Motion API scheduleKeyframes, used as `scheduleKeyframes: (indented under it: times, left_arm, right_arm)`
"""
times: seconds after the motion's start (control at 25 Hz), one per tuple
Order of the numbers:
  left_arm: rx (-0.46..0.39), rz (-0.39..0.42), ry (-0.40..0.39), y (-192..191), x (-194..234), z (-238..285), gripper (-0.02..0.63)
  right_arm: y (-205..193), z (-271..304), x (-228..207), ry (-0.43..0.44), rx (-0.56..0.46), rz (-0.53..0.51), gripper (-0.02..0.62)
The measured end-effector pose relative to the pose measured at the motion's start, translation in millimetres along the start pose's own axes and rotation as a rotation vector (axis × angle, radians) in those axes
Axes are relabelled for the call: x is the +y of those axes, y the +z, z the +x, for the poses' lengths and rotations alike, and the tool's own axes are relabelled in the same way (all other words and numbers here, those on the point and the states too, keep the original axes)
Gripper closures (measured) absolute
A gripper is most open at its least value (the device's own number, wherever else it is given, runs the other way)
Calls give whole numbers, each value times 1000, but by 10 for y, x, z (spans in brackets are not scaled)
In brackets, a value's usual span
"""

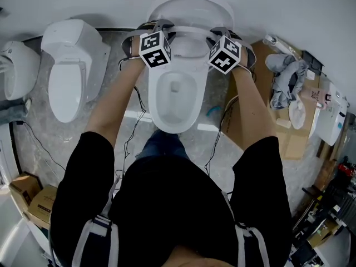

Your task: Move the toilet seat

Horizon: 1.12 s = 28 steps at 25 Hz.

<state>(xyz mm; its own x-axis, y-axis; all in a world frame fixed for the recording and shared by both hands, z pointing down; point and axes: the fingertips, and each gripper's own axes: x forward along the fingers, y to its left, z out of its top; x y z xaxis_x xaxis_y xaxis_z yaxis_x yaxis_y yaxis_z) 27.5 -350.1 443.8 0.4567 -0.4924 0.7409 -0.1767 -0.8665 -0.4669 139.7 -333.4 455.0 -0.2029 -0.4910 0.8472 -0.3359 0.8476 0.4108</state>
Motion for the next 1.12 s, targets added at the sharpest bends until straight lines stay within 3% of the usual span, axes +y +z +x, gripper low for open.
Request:
scheduleKeyframes:
  times: [1.12]
  left_arm:
    - [21, -41, -28, -42, 265, 231, 497]
  right_arm:
    - [28, 206, -264, 29, 45, 43, 462]
